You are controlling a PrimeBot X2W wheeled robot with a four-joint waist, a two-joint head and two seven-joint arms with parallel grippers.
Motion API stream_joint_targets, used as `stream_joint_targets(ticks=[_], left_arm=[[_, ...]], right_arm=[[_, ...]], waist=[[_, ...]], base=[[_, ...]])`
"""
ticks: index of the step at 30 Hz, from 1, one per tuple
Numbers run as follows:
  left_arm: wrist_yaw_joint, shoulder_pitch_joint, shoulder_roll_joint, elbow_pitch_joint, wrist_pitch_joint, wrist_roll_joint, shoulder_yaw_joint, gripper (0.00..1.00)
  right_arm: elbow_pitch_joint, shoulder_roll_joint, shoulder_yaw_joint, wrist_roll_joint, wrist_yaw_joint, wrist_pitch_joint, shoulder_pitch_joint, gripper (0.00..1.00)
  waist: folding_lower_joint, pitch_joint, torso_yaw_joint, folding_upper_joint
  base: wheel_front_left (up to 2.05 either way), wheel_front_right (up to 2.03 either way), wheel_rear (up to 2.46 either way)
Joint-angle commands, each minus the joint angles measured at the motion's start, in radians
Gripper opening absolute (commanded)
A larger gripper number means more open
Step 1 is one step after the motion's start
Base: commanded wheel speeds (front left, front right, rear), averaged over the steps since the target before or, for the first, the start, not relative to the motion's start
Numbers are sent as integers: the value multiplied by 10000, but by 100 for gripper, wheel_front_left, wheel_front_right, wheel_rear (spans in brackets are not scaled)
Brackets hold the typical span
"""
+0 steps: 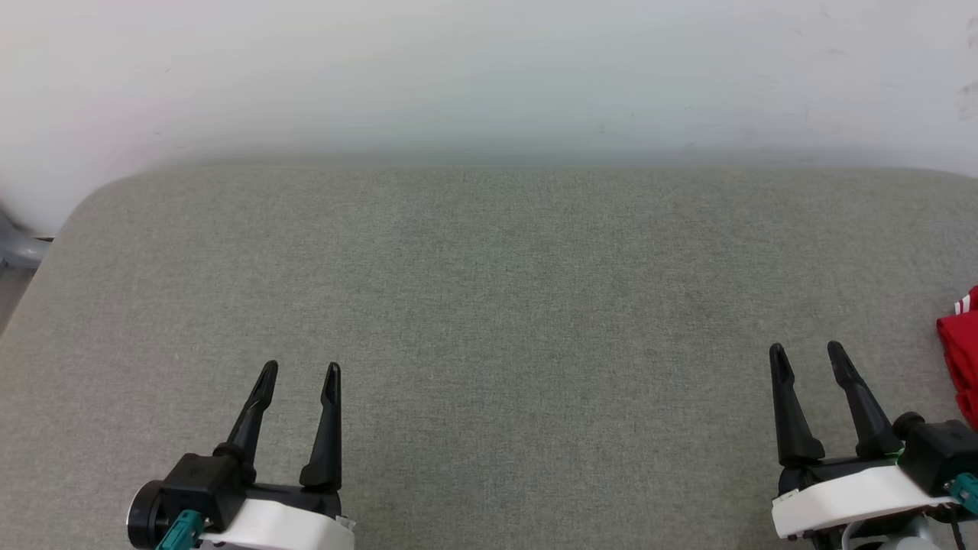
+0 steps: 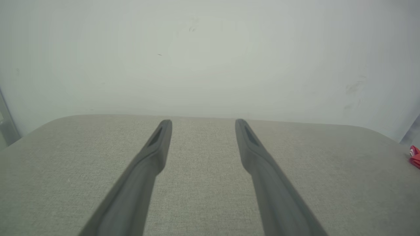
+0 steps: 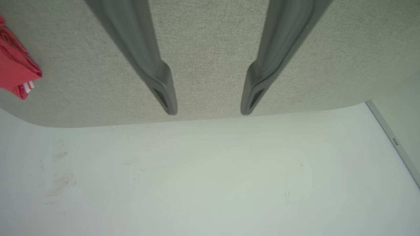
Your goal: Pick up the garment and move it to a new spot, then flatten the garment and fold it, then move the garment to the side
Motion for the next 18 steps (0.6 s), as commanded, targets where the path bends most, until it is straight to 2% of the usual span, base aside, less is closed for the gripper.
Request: stream_joint_targets(ticks=[1, 3, 4, 7, 18], left_arm=[[-18, 87, -25, 31, -21, 21, 17, 100], [-19, 52, -24, 72, -21, 34, 38, 100], [2, 9, 0, 100, 2, -6, -11, 0], [3, 120, -2, 311, 15, -157, -70, 0], [27, -130, 140, 598, 444, -2474, -25, 0]], right_arm=[[-24, 66, -12, 31, -9, -26, -45, 100], [-47, 81, 0, 21, -9, -26, -92, 100], [33, 14, 6, 8, 0, 2, 9, 0], [256, 20, 24, 141, 0, 51, 104, 0], [389, 47, -91, 2211, -1, 584, -53, 0]], waist=[[0, 15, -4, 0], [0, 50, -7, 0], [0, 47, -7, 0], [0, 46, -9, 0], [0, 7, -31, 0]], base=[[0, 0, 0], [0, 0, 0], [0, 0, 0], [0, 0, 0], [0, 0, 0]])
